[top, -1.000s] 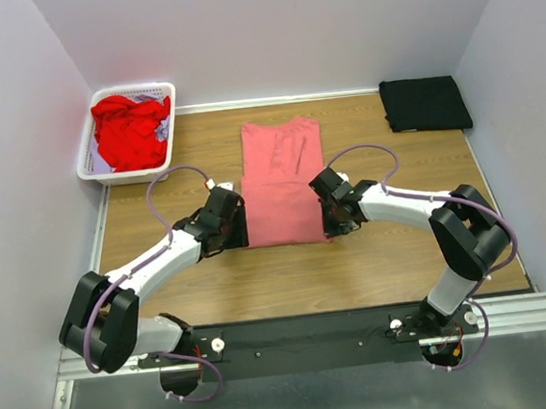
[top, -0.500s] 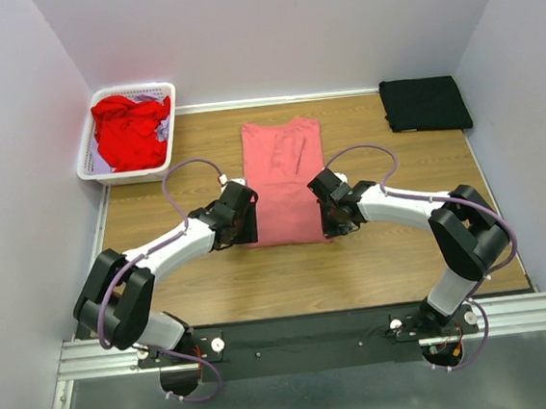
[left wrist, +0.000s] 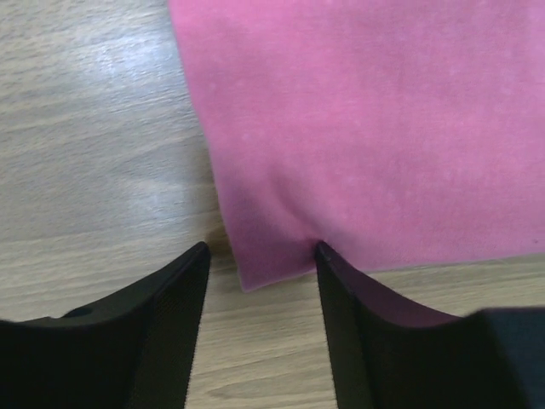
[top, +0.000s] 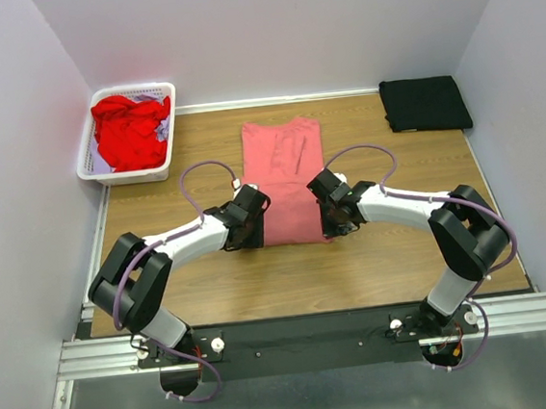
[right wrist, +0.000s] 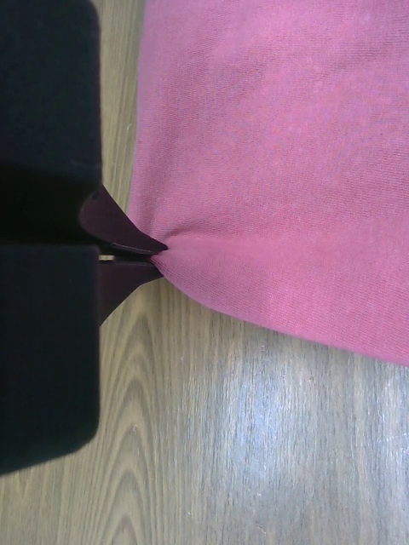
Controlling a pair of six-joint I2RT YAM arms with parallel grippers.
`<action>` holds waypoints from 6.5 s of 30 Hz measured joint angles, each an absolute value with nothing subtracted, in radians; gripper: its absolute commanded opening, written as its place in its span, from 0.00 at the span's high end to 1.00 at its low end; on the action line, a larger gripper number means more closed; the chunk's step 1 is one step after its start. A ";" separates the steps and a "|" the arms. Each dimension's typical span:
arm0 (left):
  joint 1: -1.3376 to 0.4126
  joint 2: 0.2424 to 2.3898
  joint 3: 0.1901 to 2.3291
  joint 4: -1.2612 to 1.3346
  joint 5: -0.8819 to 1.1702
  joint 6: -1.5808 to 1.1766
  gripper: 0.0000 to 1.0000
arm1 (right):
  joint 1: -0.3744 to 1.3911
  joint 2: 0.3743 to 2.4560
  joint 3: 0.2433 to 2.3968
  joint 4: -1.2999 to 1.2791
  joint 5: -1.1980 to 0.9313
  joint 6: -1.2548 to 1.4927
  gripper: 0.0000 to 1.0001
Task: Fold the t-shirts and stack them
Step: Fold the tshirt
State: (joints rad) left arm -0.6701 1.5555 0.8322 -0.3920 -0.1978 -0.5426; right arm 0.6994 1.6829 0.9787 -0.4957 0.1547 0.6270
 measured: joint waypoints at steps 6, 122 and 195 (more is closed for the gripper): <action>-0.681 1.563 0.836 -0.370 -0.197 -0.550 0.75 | 0.699 1.683 0.979 -0.496 0.155 0.627 1.00; -0.399 2.038 1.477 -0.059 0.078 -0.427 1.00 | 0.188 2.075 1.679 -0.722 -0.426 0.313 0.49; -0.340 1.840 1.398 -0.024 0.085 -0.432 0.49 | 0.171 1.961 1.627 -0.440 -0.413 0.320 0.55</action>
State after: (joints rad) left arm -0.3405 1.8400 1.3979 -0.0242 0.0849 -0.4320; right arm 0.1707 1.9606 1.6272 -0.4400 -0.4129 0.3202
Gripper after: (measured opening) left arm 0.577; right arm 0.457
